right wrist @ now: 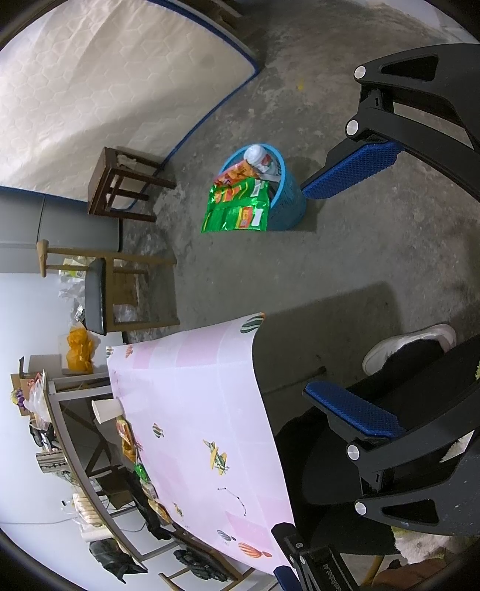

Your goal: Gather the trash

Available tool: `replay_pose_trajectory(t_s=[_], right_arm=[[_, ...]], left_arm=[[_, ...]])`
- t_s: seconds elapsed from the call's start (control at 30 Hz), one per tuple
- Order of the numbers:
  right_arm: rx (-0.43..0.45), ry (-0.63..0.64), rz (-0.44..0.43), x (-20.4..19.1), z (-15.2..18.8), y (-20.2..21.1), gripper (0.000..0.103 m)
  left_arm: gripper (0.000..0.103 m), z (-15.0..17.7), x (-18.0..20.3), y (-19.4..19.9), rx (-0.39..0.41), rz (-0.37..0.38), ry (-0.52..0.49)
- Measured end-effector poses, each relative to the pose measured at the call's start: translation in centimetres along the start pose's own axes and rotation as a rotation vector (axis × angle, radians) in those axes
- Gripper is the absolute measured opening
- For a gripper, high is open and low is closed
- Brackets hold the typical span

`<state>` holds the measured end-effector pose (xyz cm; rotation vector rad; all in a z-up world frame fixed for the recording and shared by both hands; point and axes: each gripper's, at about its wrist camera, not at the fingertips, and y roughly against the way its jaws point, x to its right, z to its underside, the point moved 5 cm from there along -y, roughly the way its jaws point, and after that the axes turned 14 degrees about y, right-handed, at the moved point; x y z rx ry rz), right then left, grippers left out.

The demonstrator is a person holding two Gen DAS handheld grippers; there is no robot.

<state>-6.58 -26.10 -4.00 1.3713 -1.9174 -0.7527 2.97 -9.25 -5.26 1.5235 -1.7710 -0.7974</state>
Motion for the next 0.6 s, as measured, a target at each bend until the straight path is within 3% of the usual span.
replay_pose_trajectory(t_s=[0.6], right_arm=[[-0.001,-0.002,-0.001,0.1,0.12,-0.11,0.095]], left_arm=[[0.097,0.36,0.26,0.12,-0.021,0.017,0.014]])
